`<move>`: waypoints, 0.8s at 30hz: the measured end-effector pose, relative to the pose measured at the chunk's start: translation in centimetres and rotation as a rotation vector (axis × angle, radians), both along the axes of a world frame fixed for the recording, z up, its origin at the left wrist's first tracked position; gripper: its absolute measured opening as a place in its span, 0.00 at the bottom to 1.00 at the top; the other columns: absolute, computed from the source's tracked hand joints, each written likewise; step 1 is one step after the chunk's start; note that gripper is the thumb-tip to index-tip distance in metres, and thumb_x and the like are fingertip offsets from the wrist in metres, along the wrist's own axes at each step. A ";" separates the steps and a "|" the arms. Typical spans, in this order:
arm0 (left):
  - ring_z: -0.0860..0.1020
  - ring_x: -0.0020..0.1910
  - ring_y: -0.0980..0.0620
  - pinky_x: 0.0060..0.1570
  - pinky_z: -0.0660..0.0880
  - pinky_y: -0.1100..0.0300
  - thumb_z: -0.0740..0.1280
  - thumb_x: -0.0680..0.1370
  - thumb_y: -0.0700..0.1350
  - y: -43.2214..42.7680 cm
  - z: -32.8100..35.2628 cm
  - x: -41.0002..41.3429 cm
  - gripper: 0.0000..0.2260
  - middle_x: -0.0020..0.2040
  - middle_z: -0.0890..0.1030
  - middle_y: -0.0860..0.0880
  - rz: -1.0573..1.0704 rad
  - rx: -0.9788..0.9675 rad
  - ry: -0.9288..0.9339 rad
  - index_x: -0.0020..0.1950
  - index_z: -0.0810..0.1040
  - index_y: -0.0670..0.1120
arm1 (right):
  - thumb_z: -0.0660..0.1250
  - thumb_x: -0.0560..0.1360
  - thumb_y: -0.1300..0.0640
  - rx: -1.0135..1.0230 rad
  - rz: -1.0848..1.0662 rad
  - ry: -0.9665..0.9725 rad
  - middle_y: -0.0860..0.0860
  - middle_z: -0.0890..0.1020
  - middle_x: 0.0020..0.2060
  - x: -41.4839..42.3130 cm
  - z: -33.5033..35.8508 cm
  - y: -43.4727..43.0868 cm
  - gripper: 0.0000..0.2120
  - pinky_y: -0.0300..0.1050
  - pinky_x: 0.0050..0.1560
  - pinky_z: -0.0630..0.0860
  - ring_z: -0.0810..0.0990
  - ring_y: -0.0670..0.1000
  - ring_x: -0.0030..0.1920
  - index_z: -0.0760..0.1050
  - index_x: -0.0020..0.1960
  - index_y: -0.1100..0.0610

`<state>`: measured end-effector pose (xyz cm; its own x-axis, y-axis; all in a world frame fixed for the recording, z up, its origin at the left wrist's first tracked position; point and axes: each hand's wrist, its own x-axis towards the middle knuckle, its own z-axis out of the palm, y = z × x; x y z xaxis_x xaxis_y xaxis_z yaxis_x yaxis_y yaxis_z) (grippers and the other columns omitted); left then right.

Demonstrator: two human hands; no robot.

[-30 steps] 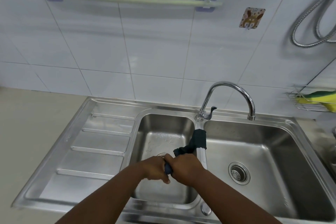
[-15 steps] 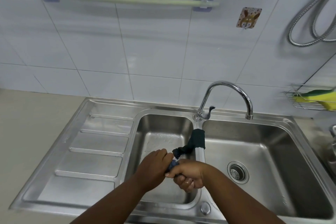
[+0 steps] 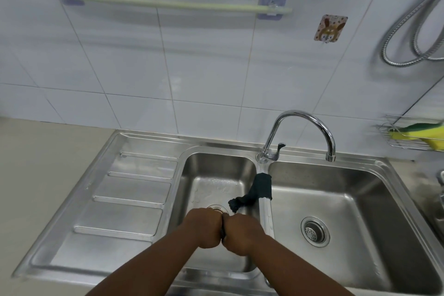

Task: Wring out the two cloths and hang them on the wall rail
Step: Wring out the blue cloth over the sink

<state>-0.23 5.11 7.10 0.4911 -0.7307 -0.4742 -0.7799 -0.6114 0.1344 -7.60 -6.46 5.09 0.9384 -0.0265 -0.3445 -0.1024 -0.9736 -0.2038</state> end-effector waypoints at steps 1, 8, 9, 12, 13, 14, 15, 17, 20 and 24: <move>0.79 0.43 0.45 0.45 0.78 0.52 0.63 0.73 0.42 0.0 -0.2 0.2 0.07 0.37 0.74 0.49 0.038 0.003 0.073 0.49 0.78 0.45 | 0.61 0.75 0.56 -0.038 0.039 -0.054 0.57 0.82 0.47 -0.1 -0.4 0.0 0.13 0.50 0.41 0.74 0.81 0.59 0.45 0.72 0.58 0.59; 0.76 0.43 0.51 0.40 0.73 0.58 0.73 0.70 0.42 -0.1 -1.3 0.4 0.09 0.44 0.80 0.50 0.351 -0.073 0.563 0.49 0.81 0.45 | 0.78 0.53 0.51 -0.272 0.226 -0.193 0.47 0.73 0.17 -0.3 -1.6 -0.6 0.23 0.34 0.23 0.51 0.70 0.48 0.15 0.79 0.44 0.58; 0.76 0.40 0.51 0.37 0.73 0.59 0.74 0.69 0.43 0.0 -1.4 0.5 0.06 0.40 0.78 0.51 0.401 -0.078 0.605 0.45 0.81 0.48 | 0.78 0.52 0.52 -0.286 0.225 -0.205 0.47 0.73 0.17 -0.2 -1.9 -0.7 0.23 0.34 0.24 0.50 0.69 0.48 0.15 0.79 0.44 0.57; 0.70 0.32 0.49 0.30 0.66 0.60 0.75 0.66 0.44 0.3 -1.9 1.0 0.07 0.35 0.74 0.47 0.477 -0.075 0.696 0.37 0.77 0.49 | 0.78 0.54 0.50 -0.309 0.246 -0.240 0.48 0.73 0.17 -0.2 -2.1 -0.8 0.23 0.36 0.24 0.52 0.70 0.48 0.15 0.79 0.46 0.56; 0.70 0.35 0.47 0.31 0.66 0.59 0.75 0.65 0.45 0.5 -2.0 1.1 0.07 0.38 0.74 0.45 0.480 -0.066 0.711 0.38 0.78 0.48 | 0.78 0.54 0.50 -0.316 0.252 -0.232 0.48 0.74 0.17 -0.1 -2.2 -0.7 0.23 0.36 0.24 0.53 0.70 0.48 0.15 0.79 0.46 0.56; 0.70 0.38 0.47 0.33 0.66 0.58 0.75 0.64 0.45 0.6 -2.3 1.2 0.08 0.40 0.74 0.44 0.483 -0.068 0.730 0.40 0.79 0.48 | 0.78 0.54 0.49 -0.319 0.252 -0.231 0.48 0.74 0.17 0.0 -2.3 -0.5 0.23 0.37 0.24 0.54 0.71 0.48 0.15 0.79 0.46 0.55; 0.70 0.39 0.47 0.33 0.67 0.58 0.75 0.64 0.45 0.7 -2.5 1.3 0.08 0.41 0.75 0.45 0.480 -0.070 0.729 0.40 0.79 0.48 | 0.77 0.56 0.48 -0.313 0.251 -0.226 0.48 0.74 0.18 0.0 -2.1 -0.4 0.22 0.37 0.23 0.54 0.71 0.48 0.16 0.79 0.47 0.55; 0.74 0.38 0.49 0.35 0.71 0.58 0.75 0.66 0.44 0.6 -2.7 1.2 0.07 0.40 0.77 0.48 0.452 -0.097 0.684 0.42 0.80 0.48 | 0.74 0.63 0.49 -0.276 0.235 -0.214 0.49 0.80 0.24 -0.1 -1.5 -0.4 0.19 0.38 0.24 0.56 0.77 0.50 0.22 0.77 0.51 0.56; 0.79 0.45 0.51 0.49 0.77 0.57 0.74 0.69 0.45 0.7 -3.1 0.6 0.13 0.44 0.80 0.52 0.307 -0.207 0.406 0.53 0.81 0.46 | 0.65 0.73 0.55 -0.020 0.107 -0.133 0.58 0.82 0.46 0.4 -0.9 -1.2 0.19 0.45 0.35 0.67 0.82 0.59 0.44 0.69 0.62 0.59; 0.80 0.47 0.52 0.51 0.79 0.52 0.70 0.70 0.49 1.3 -3.8 0.4 0.16 0.50 0.82 0.50 0.314 -0.306 0.359 0.57 0.74 0.50 | 0.75 0.68 0.51 0.349 -0.108 0.073 0.52 0.77 0.47 0.8 -0.4 -2.9 0.23 0.40 0.39 0.71 0.76 0.51 0.46 0.68 0.56 0.54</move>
<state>0.18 6.40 3.26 0.5541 -0.7060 -0.4412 -0.4392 -0.6981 0.5654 -6.80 -9.33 4.73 0.9092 0.0062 -0.4163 -0.2277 -0.8297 -0.5096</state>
